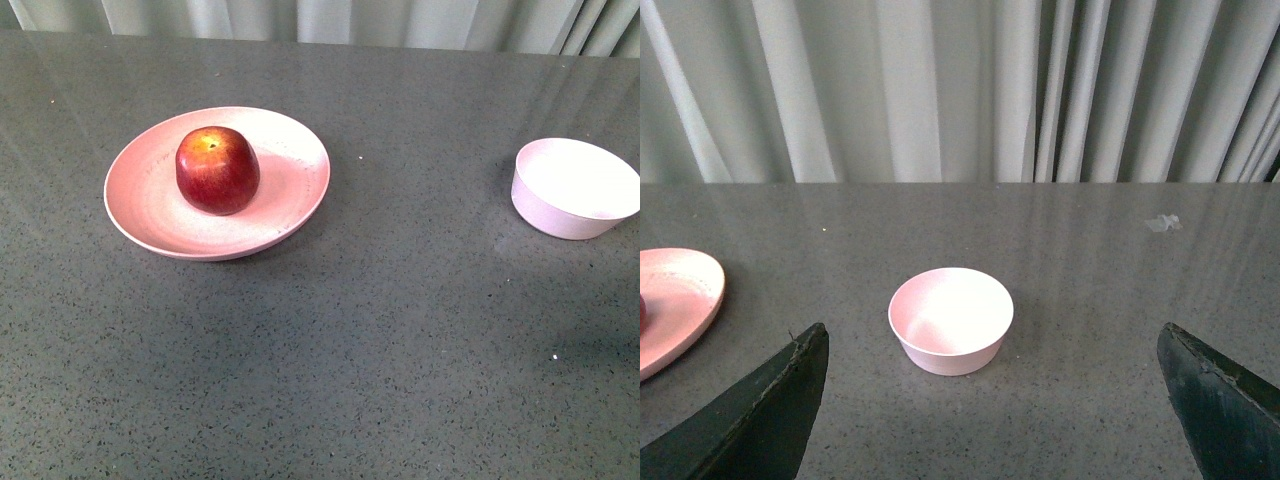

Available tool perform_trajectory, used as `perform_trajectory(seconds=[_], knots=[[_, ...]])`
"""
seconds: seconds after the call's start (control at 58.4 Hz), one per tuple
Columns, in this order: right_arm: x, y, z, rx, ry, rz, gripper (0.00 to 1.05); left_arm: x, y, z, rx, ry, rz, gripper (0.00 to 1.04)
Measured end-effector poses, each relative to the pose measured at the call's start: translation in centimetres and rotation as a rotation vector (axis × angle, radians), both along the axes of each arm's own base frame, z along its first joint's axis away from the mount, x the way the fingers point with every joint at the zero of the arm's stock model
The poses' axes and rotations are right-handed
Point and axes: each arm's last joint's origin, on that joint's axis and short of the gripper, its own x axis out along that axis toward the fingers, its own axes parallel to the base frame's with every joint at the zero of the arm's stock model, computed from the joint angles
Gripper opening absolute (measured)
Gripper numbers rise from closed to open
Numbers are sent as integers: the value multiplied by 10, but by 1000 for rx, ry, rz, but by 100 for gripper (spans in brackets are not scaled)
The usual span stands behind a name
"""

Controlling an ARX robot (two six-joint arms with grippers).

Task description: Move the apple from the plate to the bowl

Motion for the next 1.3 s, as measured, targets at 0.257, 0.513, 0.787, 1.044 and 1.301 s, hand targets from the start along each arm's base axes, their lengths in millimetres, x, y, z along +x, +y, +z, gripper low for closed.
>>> perform_trajectory(seconds=[0.257, 0.513, 0.787, 1.044, 1.301], knots=[[0, 0, 0, 0, 0, 0, 96, 0, 0, 0, 0, 0, 0, 96], [0, 0, 0, 0, 0, 0, 96, 0, 0, 0, 0, 0, 0, 96], [0, 0, 0, 0, 0, 0, 96, 0, 0, 0, 0, 0, 0, 96], [25, -10, 3, 50, 538, 287, 96, 0, 0, 0, 0, 0, 0, 96], [115, -35, 13, -32, 519, 190, 96, 0, 0, 0, 0, 0, 0, 96]])
